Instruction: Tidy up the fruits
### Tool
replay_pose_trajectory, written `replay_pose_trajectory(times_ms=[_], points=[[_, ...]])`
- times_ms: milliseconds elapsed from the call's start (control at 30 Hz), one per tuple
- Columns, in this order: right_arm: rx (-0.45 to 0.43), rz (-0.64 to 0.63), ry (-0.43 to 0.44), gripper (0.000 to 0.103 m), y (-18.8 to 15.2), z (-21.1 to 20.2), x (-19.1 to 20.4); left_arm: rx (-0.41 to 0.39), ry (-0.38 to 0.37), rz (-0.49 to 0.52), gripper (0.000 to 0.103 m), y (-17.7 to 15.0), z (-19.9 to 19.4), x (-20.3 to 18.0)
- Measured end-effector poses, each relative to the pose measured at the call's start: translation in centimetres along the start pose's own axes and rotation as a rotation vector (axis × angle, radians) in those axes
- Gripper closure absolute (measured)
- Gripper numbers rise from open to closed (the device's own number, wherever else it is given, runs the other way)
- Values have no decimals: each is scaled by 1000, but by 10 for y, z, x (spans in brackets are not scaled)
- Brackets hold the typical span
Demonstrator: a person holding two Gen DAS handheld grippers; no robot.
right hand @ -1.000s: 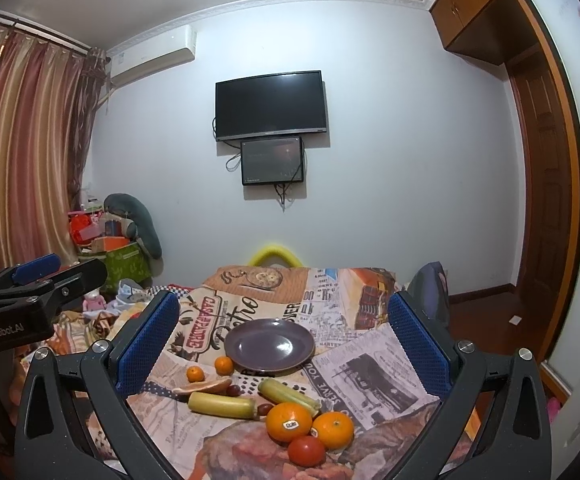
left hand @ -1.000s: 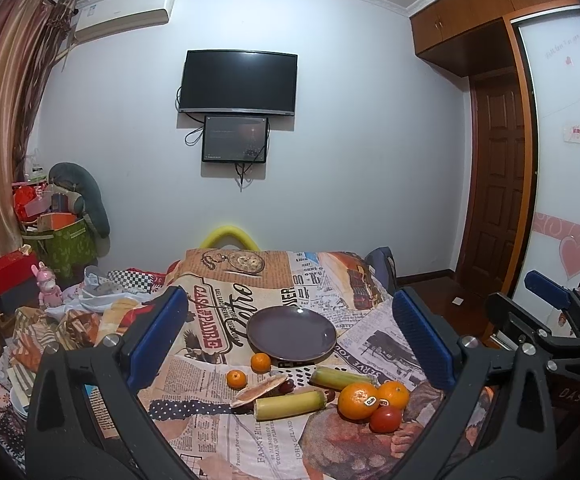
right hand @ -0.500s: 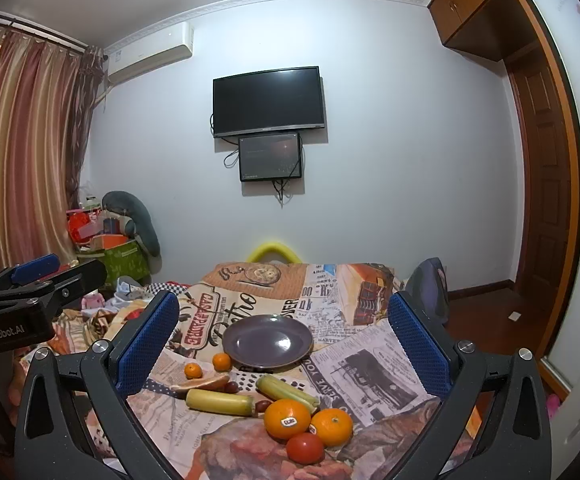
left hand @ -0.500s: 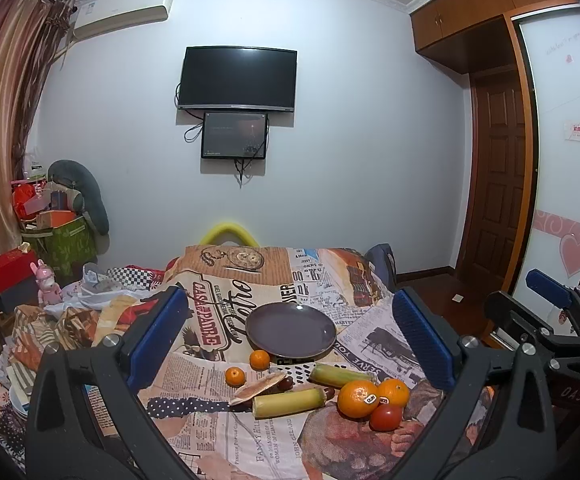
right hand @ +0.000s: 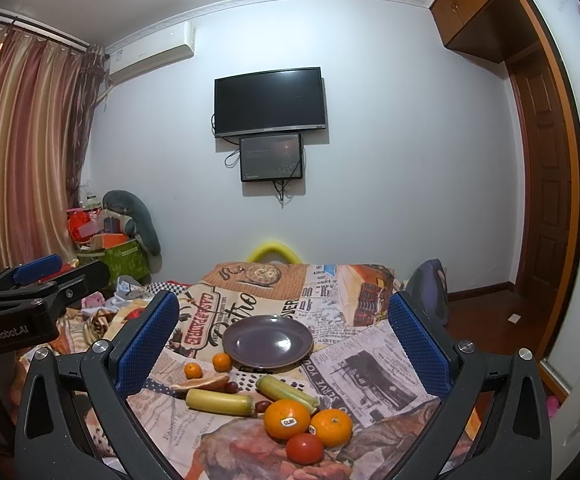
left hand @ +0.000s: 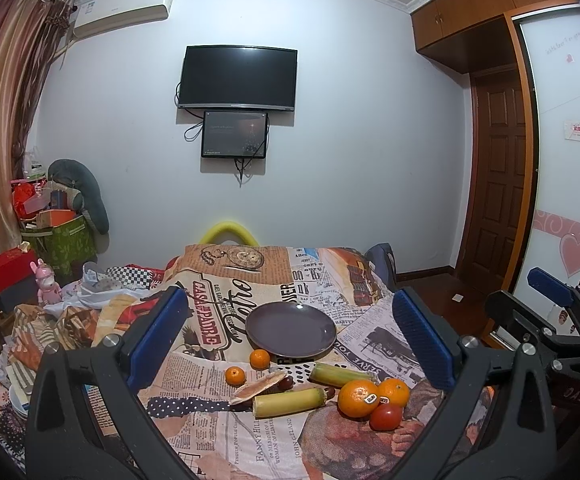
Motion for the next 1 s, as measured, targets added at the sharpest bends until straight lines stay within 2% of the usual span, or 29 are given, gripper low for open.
replay_pose_trajectory(times_ms=[633, 900, 1000], points=[[6, -9, -1, 0, 0, 2, 3, 4, 1, 1, 0, -4, 3, 2], [76, -5, -26, 0, -18, 19, -9, 90, -10, 0, 0, -18, 29, 8], [129, -1, -37, 0, -32, 30, -18, 133, -17, -3, 0, -28, 44, 13]])
Point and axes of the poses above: each gripper's, at about its wrist camera, not at the fingertips, and z roughly the way its jaws point, x to its left, y to its top, the point moved 7 cm from there along z, roughly the way its jaws point
